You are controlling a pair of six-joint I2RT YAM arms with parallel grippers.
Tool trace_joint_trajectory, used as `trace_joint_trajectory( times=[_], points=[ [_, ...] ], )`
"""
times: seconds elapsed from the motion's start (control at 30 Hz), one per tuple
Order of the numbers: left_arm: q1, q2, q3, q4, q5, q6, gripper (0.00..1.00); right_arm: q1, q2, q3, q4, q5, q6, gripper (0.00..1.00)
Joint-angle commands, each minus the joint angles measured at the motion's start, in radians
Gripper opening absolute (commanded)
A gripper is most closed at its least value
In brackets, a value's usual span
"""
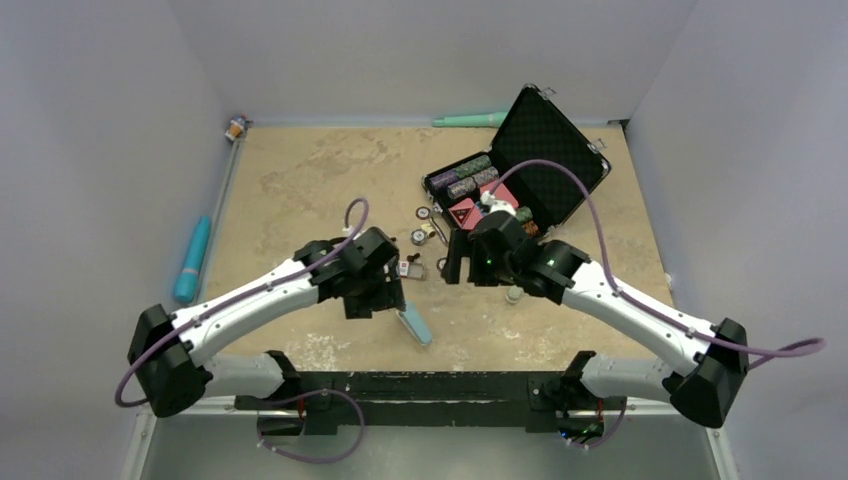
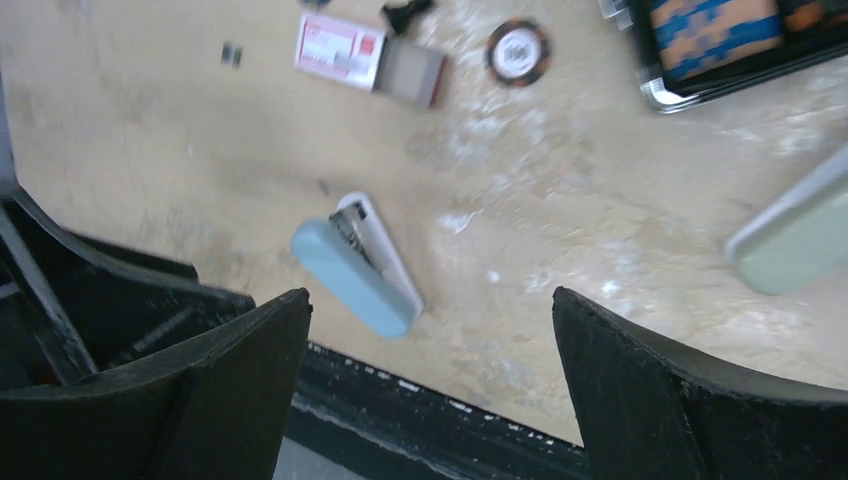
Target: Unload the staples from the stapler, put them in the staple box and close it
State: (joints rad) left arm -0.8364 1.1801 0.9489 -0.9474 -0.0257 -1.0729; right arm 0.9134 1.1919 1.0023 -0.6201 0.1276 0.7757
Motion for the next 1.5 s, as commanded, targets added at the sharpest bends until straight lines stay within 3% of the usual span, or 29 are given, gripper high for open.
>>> trace_joint_trajectory(
  times=[0.0,0.17,0.3,0.43,0.57,0.93,1.0,1.07,1.2,1.23,1.47],
  points=[
    [-0.090,0.117,0.119,0.004,-0.128,-0.135,0.75,-0.077,-0.078,0.108,-0.109,0.107,0.030,0.95],
    [-0.140,0.315,0.216,0.017,-0.140,-0.151,0.75,-0.080,-0.092,0.203,-0.172,0.100,0.060,0.95],
    [-0.176,0.463,0.355,-0.111,-0.197,-0.211,0.74,-0.083,-0.113,0.228,-0.164,0.054,0.016,0.95],
    [-0.199,0.518,0.389,-0.188,-0.207,-0.315,0.67,-0.083,-0.134,0.242,-0.178,-0.008,-0.023,0.95],
    [-0.202,0.535,0.390,-0.277,-0.215,-0.395,0.67,-0.082,-0.186,0.192,-0.153,-0.078,-0.038,0.95],
    [-0.217,0.628,0.398,-0.147,-0.189,-0.402,0.66,-0.083,-0.205,0.213,-0.157,-0.158,-0.146,0.95],
    [-0.221,0.659,0.420,-0.148,-0.191,-0.408,0.62,-0.083,-0.201,0.231,-0.160,-0.165,-0.157,0.95],
    [-0.224,0.665,0.413,-0.118,-0.189,-0.407,0.49,-0.084,-0.200,0.251,-0.163,-0.176,-0.169,0.95],
    [-0.227,0.637,0.395,-0.124,-0.212,-0.417,0.04,-0.086,-0.195,0.290,-0.189,-0.180,-0.205,0.95],
    [-0.227,0.623,0.394,-0.131,-0.219,-0.409,0.00,-0.087,-0.195,0.297,-0.195,-0.181,-0.214,0.95],
    [-0.219,0.384,0.326,-0.016,-0.201,-0.195,0.00,-0.103,-0.175,0.381,-0.217,-0.239,-0.228,0.94]
  ],
)
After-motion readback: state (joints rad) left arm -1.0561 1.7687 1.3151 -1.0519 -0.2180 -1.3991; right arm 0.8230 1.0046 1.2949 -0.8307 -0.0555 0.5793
